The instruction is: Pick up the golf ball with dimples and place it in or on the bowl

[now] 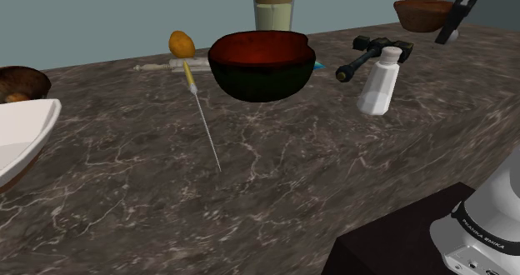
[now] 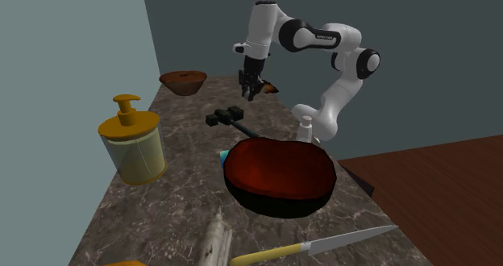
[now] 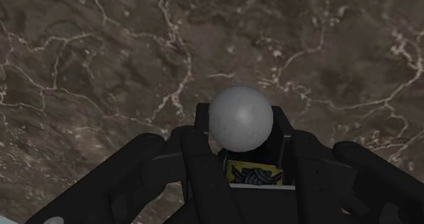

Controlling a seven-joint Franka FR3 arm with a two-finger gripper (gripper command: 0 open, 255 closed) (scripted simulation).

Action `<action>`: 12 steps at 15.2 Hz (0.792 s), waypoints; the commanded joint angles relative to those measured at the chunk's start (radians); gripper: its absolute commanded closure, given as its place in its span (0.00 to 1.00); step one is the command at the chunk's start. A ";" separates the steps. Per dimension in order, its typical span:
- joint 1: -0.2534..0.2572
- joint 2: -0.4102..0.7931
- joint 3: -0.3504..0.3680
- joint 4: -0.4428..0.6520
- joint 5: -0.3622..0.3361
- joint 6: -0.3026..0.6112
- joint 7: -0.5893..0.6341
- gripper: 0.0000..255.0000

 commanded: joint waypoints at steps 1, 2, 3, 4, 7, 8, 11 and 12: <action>0.001 0.009 0.003 0.033 0.003 -0.024 -0.004 1.00; 0.001 0.015 0.004 0.050 0.004 -0.035 -0.005 1.00; 0.002 0.022 0.005 0.067 0.005 -0.045 -0.007 1.00; 0.002 0.028 0.006 0.085 0.006 -0.056 -0.008 1.00; 0.003 0.049 0.009 0.138 0.010 -0.089 -0.013 1.00; 0.004 0.056 0.010 0.156 0.011 -0.100 -0.015 1.00; 0.004 0.078 0.013 0.211 0.014 -0.132 -0.020 1.00; 0.005 0.086 0.014 0.230 0.015 -0.143 -0.022 1.00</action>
